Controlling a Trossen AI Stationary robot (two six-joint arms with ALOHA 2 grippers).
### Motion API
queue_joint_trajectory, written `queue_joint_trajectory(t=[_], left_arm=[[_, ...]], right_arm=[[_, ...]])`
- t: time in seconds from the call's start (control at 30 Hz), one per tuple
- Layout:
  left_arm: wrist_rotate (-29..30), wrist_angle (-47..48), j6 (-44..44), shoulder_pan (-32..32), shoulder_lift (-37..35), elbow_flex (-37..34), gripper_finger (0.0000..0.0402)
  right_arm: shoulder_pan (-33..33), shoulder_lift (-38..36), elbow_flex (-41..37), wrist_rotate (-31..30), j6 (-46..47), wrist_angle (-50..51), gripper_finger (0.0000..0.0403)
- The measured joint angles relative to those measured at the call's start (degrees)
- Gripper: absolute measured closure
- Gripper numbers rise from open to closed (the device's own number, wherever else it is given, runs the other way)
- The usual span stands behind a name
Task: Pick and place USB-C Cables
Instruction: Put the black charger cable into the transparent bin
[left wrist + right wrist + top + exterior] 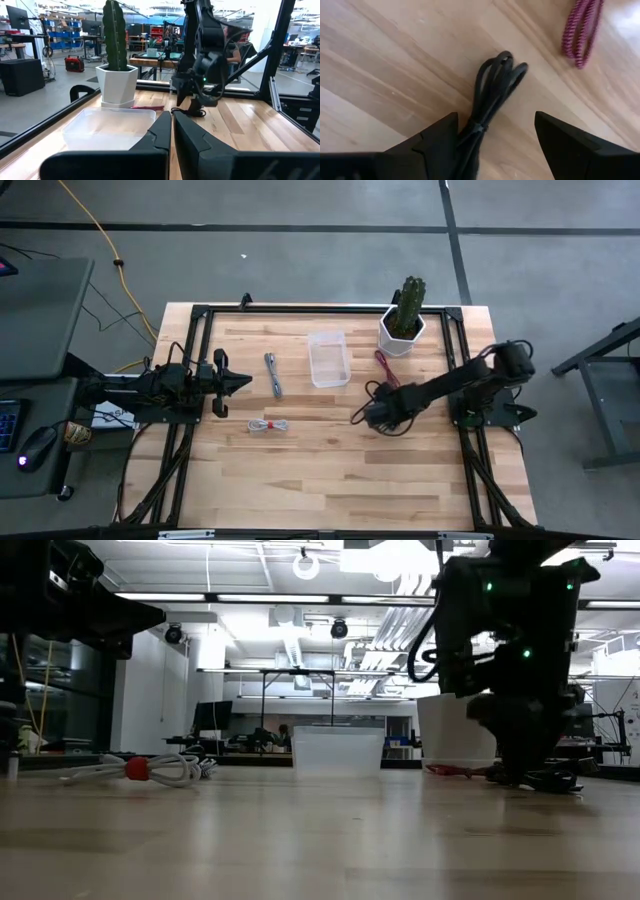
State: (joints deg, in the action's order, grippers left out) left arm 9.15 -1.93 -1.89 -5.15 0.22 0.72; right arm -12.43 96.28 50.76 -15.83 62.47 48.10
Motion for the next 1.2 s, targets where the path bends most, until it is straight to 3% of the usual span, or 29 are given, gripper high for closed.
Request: queue_joint_trajectory(t=[0.23, 0.57, 0.9, 1.2], left_arm=[[0.0, 0.0, 0.0, 0.0, 0.0, 0.0, 0.0398], [0.0, 0.0, 0.0, 0.0, 0.0, 0.0, 0.0398], [0.0, 0.0, 0.0, 0.0, 0.0, 0.0, 0.0398], [0.0, 0.0, 0.0, 0.0, 0.0, 0.0, 0.0398]], right_arm=[[0.0, 1.7, 0.2, 0.3, -0.9, -1.2, 0.0151], [-0.5, 1.7, 0.0, -0.1, -2.7, -2.4, 0.019], [2.9, -0.2, -0.1, 6.0, -7.4, -3.1, 0.021], [6.1, -1.9, -0.2, 15.0, -13.4, -6.5, 0.0219]])
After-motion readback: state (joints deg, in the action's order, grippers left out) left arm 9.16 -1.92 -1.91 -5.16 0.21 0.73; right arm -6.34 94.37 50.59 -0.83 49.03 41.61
